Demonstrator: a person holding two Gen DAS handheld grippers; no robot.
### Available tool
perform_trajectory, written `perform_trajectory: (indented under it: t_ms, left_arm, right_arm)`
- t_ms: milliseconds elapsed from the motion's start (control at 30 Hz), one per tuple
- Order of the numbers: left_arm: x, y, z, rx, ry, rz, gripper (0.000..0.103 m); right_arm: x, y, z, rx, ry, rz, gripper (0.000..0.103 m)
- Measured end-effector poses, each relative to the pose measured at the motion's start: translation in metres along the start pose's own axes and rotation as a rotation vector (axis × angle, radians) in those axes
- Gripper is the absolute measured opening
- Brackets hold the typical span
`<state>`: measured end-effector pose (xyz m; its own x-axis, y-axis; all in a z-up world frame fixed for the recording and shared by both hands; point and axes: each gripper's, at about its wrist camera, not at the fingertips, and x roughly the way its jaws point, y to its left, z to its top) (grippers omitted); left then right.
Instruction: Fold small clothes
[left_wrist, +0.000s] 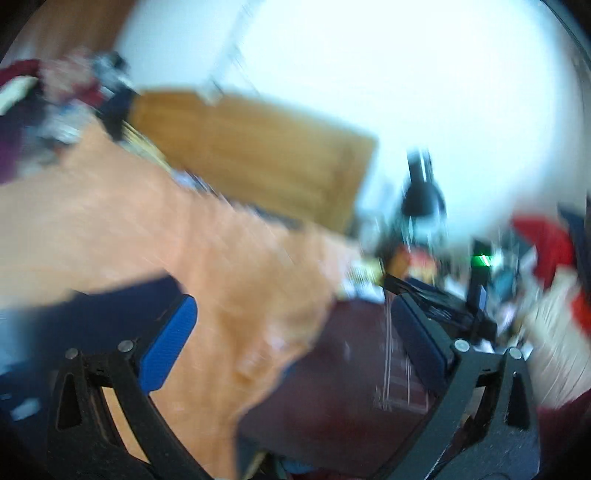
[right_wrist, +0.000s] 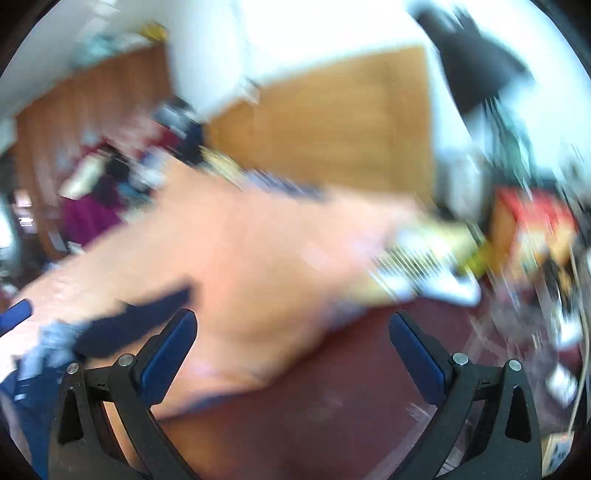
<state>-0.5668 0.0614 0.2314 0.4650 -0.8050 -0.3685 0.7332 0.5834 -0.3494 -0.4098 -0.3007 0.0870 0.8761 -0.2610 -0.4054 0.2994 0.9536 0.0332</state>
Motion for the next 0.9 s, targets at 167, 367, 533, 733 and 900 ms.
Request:
perform_trajectory:
  t_ms: [167,367,533,733,900]
  left_arm:
    - [-0.168,0.033,0.039,-0.030,-0.270,0.183,0.103]
    - [-0.311,0.041,0.042,-0.048,-0.483,0.318,0.103]
    - [-0.361,0.040,0.043,-0.102,-0.628,0.235,0.103]
    - [-0.389,0.044,0.032,-0.104,-0.626,0.216,0.103]
    - [-0.462,0.053,0.034,-0.067,-0.677,0.345,0.103]
  right_arm:
    - [-0.077,0.097,0.069,-0.057,-0.220,0.376,0.103]
    - [-0.162,0.161,0.118,0.013,-0.454,0.661,0.103]
    - [-0.186,0.235,0.150,-0.039,-0.434,0.713,0.103]
    - [-0.145,0.339,0.124,-0.111,-0.164,0.854,0.103]
    - [-0.125,0.358,0.056,-0.192,0.010,0.915,0.103]
